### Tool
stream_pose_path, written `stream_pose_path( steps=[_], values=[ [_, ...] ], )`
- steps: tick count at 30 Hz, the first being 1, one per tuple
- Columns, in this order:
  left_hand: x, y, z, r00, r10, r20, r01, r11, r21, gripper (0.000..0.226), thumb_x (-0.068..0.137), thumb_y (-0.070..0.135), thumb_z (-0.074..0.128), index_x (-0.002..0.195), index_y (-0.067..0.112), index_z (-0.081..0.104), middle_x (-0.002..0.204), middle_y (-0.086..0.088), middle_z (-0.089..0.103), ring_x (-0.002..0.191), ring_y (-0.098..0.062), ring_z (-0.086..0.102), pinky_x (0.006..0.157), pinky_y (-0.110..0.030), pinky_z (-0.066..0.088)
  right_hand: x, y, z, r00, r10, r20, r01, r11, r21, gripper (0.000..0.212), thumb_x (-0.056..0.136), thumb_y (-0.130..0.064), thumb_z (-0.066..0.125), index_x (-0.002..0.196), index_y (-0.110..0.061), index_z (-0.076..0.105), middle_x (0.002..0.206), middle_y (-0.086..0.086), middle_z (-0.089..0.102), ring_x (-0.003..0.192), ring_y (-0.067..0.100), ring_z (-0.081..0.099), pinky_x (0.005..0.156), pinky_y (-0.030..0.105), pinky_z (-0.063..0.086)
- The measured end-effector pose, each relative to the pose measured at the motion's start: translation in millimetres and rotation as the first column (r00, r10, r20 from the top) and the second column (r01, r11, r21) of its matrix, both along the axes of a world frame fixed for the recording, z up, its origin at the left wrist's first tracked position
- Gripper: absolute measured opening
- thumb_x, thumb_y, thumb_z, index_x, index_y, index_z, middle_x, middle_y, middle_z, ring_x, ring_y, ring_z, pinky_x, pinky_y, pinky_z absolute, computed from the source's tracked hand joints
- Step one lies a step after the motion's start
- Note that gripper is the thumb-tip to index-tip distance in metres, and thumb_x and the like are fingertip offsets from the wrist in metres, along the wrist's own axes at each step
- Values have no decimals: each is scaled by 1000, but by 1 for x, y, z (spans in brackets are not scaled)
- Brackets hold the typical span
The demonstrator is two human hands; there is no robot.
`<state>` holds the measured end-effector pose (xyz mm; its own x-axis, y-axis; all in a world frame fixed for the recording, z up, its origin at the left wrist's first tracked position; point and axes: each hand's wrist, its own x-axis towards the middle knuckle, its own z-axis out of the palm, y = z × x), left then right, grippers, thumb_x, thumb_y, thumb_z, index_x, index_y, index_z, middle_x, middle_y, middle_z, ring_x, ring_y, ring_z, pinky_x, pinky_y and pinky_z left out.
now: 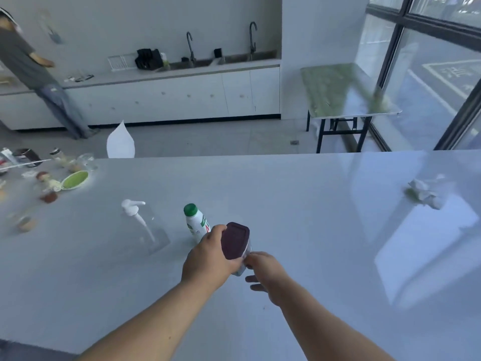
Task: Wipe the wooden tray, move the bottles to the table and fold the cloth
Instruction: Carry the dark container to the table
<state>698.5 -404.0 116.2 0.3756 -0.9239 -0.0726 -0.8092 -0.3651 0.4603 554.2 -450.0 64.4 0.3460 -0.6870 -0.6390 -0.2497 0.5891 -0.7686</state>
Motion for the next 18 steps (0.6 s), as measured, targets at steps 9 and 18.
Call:
stream_pose_path(
  steps=[9,18],
  values=[
    [19,-66,-49,999,50,-18,-48,995,91,84,71,62,80,143,37,43,131,10,63,110,-21,65,84,-37,57,22,-71,-51,997,53,-46,-48,993,110,34,93,-29,59,126,-21,66,113,-6,66,100,21,69,82,37,57],
    [23,-79,-74,999,48,0,-48,987,154,86,77,58,78,150,32,40,140,4,57,115,-25,64,87,-39,56,33,-80,-81,998,21,-65,-10,985,170,25,88,-25,60,112,-25,69,111,-4,64,101,21,66,77,36,56]
  ],
)
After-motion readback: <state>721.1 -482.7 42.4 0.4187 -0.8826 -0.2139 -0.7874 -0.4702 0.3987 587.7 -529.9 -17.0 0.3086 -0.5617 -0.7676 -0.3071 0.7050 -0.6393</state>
